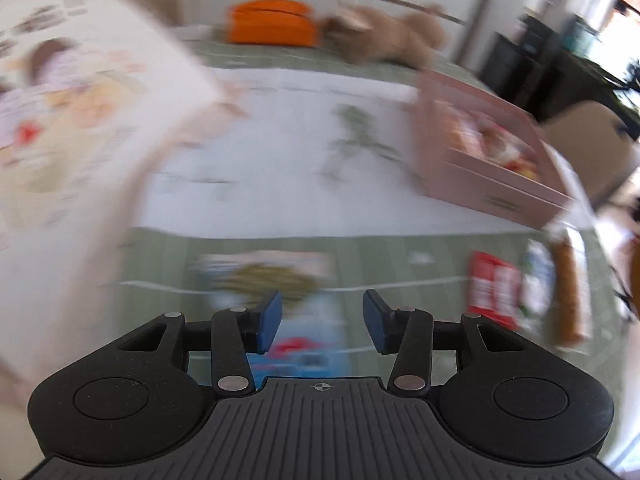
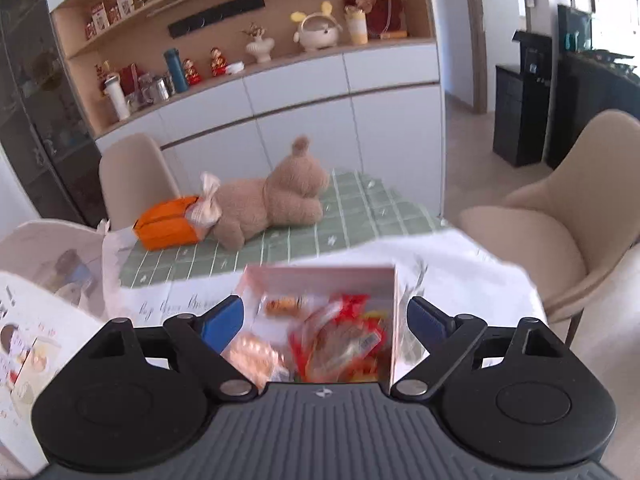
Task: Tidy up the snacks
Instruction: 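Move left gripper over the small red Wangwang bag and close on it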
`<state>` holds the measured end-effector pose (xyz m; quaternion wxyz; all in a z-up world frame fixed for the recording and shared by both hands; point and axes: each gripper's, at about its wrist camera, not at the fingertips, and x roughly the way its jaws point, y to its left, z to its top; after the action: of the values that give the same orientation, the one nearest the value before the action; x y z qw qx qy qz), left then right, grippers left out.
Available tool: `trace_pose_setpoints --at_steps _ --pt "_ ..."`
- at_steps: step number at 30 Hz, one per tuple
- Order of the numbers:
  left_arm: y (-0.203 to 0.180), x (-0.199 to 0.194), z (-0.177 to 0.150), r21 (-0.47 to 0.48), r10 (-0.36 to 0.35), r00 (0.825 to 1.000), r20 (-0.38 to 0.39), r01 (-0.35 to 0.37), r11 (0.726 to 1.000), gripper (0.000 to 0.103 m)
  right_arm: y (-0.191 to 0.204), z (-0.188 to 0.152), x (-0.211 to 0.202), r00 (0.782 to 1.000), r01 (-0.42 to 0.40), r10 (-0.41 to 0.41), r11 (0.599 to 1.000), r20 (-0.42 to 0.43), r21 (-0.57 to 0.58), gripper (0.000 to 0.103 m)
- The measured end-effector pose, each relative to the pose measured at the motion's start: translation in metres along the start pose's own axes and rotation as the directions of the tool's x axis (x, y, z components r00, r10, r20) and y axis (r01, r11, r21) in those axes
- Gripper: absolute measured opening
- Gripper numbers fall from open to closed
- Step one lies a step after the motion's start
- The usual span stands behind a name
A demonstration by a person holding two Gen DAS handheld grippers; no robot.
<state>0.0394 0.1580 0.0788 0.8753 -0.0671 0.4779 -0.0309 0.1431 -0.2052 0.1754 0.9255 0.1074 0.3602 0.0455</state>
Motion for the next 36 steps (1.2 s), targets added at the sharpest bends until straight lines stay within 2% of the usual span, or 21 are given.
trace_pose_setpoints --at_steps 3,5,8,10,15,18,22,25,29,34,36 --pt "0.03 -0.001 -0.005 -0.061 0.086 0.996 0.009 -0.085 0.995 0.049 -0.001 -0.033 0.009 0.997 0.02 -0.02 1.0 -0.075 -0.005 0.089" --pt "0.042 0.002 -0.008 -0.096 0.105 0.994 -0.008 -0.106 0.99 0.049 -0.003 -0.058 0.013 0.992 0.038 -0.039 0.999 -0.117 -0.008 0.088" --pt "0.049 0.008 -0.012 -0.116 0.105 0.994 -0.041 -0.11 0.987 0.049 -0.005 -0.092 0.019 0.982 0.026 -0.028 1.0 -0.187 -0.011 0.077" --pt "0.046 0.016 -0.015 -0.112 0.078 0.995 -0.069 -0.085 0.99 0.048 -0.003 -0.115 0.024 0.972 0.025 -0.027 1.0 -0.234 -0.009 0.066" --pt "0.012 0.033 -0.014 -0.064 -0.036 0.994 -0.103 0.03 0.997 0.047 0.013 -0.147 0.047 0.954 0.029 -0.033 0.999 -0.296 -0.018 0.055" --pt "-0.012 0.043 -0.012 -0.058 -0.128 0.981 -0.144 0.121 0.991 0.047 0.03 -0.157 0.053 0.956 0.039 -0.055 0.997 -0.288 -0.06 0.048" --pt "-0.04 0.046 -0.014 -0.013 -0.188 0.968 -0.164 0.188 0.982 0.045 0.05 -0.171 0.039 0.954 -0.022 -0.017 0.992 -0.3 -0.125 0.028" --pt "-0.054 0.04 -0.016 0.041 -0.179 0.976 -0.127 0.186 0.982 0.045 0.059 -0.187 0.024 0.95 -0.055 0.001 0.985 -0.314 -0.165 0.028" --pt "-0.064 0.031 -0.012 0.08 -0.18 0.98 -0.08 0.186 0.979 0.045 0.053 -0.203 0.002 0.944 -0.081 0.03 0.986 -0.329 -0.143 0.028" --pt "-0.076 0.023 -0.009 0.112 -0.184 0.98 -0.072 0.191 0.975 0.045 0.04 -0.215 -0.019 0.95 -0.039 -0.012 0.987 -0.312 -0.156 0.028" --pt "-0.086 0.021 -0.007 0.15 -0.209 0.974 -0.087 0.221 0.964 0.045 0.035 -0.217 -0.026 0.953 -0.037 -0.011 0.988 -0.303 -0.151 0.028"
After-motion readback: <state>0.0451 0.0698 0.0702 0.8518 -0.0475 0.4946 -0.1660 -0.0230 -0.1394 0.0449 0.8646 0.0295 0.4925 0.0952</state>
